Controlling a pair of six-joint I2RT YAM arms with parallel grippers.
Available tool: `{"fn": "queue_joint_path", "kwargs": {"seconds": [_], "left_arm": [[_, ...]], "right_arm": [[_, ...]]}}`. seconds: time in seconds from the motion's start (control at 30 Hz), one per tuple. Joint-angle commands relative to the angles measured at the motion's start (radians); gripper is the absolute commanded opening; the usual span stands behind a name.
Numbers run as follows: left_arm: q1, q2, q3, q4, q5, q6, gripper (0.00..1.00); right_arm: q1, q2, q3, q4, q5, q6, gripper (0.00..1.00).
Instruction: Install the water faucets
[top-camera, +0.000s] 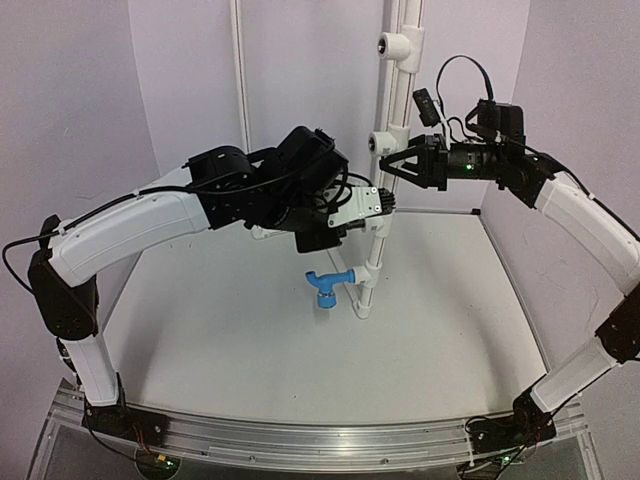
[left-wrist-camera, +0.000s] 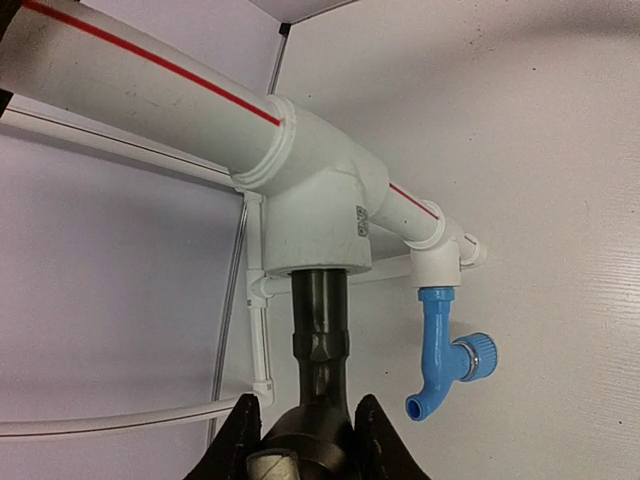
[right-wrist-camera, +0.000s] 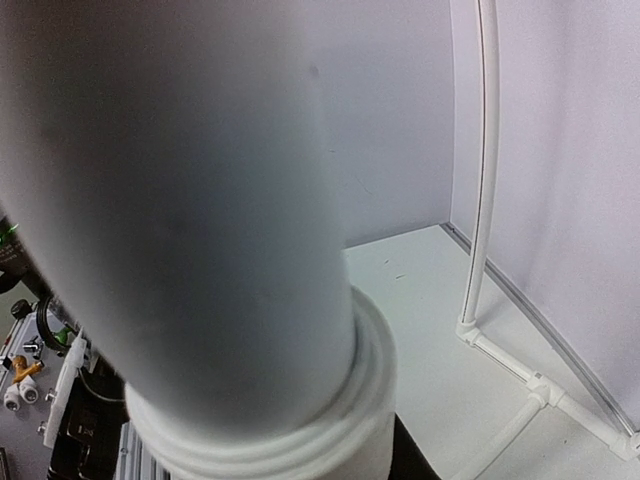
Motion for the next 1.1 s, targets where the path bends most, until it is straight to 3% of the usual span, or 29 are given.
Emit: {"fn": "queue_joint_path", "kwargs": {"seconds": [0.0, 0.27, 0.53, 0.63, 0.83, 1.07], "left_arm": [[0.005, 0.049, -0.050, 0.112, -0.109, 0.102, 0.17], [-0.025, 0.016, -0.166, 0.247, -0.194, 0.233, 0.05], [-0.048, -0.006, -0.213, 0.257, -0.217, 0.255, 0.03], [-0.049, -0.007, -0.176, 0.222, -0.202, 0.196, 0.15], [-0.049, -0.032, -0.099, 0.176, -0.105, 0.044, 0.54], [-0.048, -0.078, -0.053, 0.194, -0.052, -0.077, 0.89]], "right_arm": [[0.024, 0.000, -0.038, -0.186, -0.037, 0.150, 0.00], [0.024, -0.007, -0.045, -0.178, -0.028, 0.164, 0.00], [0.024, -0.008, -0.045, -0.173, -0.025, 0.172, 0.00], [0.024, -0.008, -0.047, -0.173, -0.026, 0.165, 0.00], [0.024, -0.014, -0.049, -0.172, -0.030, 0.154, 0.00], [0.024, -0.022, -0.058, -0.170, -0.038, 0.149, 0.00]]}}
